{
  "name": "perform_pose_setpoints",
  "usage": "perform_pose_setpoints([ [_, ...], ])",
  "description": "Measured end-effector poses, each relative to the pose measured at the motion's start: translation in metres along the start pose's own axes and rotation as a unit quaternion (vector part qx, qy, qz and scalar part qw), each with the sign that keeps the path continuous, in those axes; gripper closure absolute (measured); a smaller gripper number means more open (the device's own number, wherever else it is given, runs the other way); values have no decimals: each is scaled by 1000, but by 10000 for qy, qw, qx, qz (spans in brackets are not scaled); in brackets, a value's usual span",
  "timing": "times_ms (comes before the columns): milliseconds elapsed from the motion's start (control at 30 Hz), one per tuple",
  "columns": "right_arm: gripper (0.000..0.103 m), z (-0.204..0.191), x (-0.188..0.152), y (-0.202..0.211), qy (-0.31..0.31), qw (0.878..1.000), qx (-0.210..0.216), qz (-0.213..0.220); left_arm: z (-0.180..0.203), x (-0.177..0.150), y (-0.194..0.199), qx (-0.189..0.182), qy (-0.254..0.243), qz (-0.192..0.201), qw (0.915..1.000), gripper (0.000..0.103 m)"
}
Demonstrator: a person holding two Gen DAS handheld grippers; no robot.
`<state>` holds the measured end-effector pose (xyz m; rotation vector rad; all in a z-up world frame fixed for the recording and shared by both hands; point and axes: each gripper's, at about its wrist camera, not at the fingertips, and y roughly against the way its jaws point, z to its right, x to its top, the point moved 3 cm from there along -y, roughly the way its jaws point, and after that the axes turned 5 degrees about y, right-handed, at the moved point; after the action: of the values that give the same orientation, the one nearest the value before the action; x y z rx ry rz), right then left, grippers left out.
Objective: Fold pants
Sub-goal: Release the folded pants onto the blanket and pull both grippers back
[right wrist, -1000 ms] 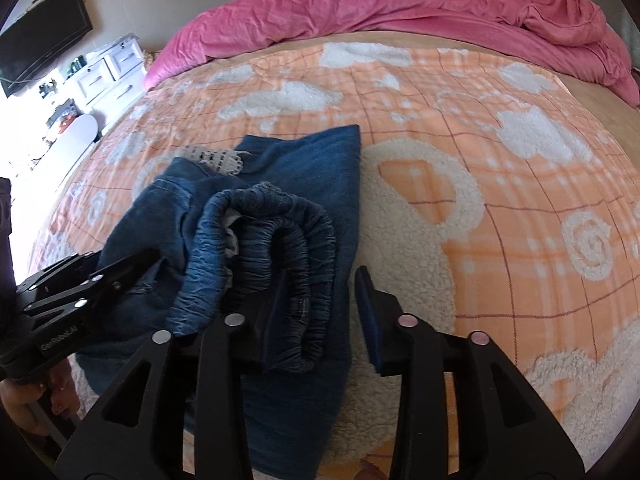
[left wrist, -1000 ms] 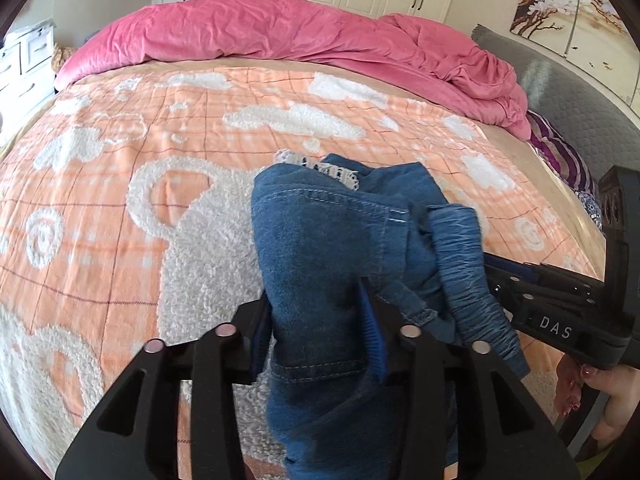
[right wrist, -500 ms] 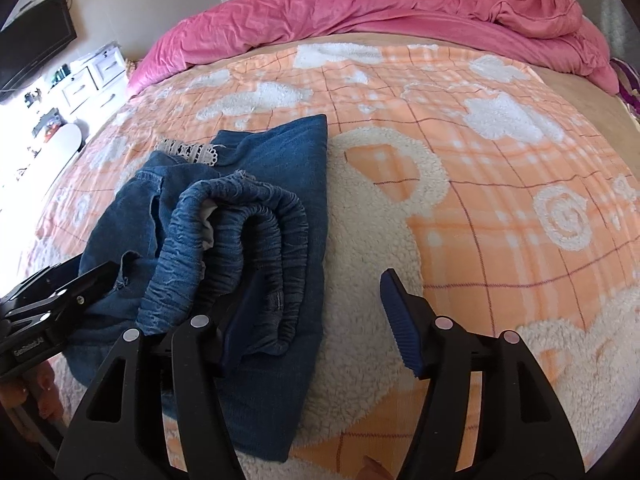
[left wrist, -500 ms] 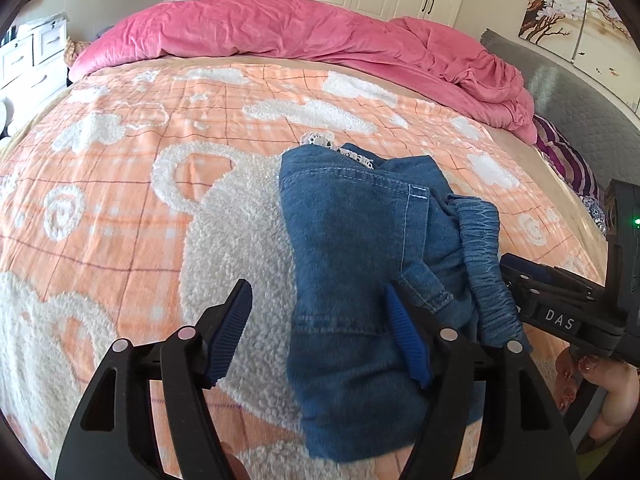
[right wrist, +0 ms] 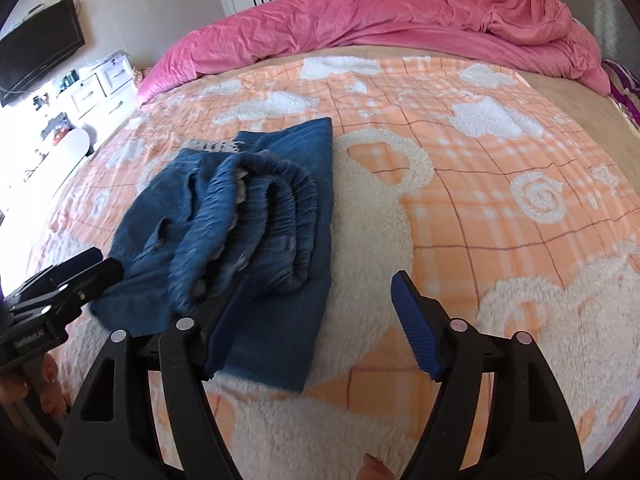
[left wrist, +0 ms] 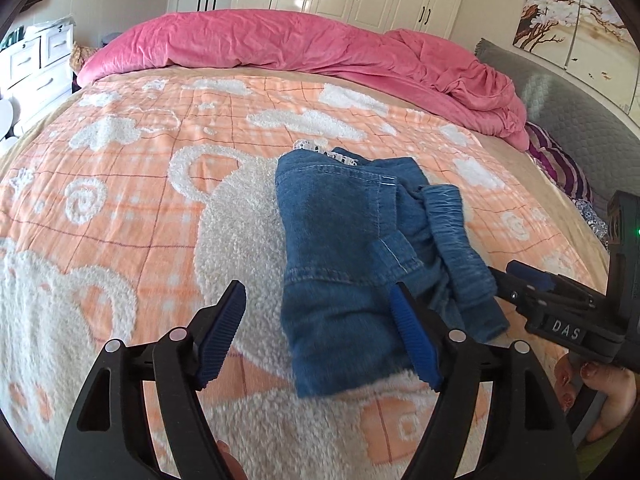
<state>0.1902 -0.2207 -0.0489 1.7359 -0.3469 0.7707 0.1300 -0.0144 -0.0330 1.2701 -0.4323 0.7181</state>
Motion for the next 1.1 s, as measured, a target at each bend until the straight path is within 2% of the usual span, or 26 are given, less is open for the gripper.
perform_pose_setpoints([
  [33,33,-3,-4,4,5,10000,22,19,-1,-2,3,-27,19,12,10000,18],
  [200,27,-11,-19,22,-35,9998,158,146,-2,-20,21,-154,106,34,9998,16],
  [300,24,-15,-26,33,21,9996,118,248,1,-28,30,-215,59,38,9997,14],
  [367,22,-16,-29,42,59,9993,68,351,4,-34,38,-244,5,71,9997,9],
  [567,15,-16,-38,62,117,9986,-22,520,6,-45,52,-183,-89,192,9996,5],
  [1100,9,-23,-59,109,291,9937,-232,1057,9,-76,95,-136,-228,482,9985,5],
])
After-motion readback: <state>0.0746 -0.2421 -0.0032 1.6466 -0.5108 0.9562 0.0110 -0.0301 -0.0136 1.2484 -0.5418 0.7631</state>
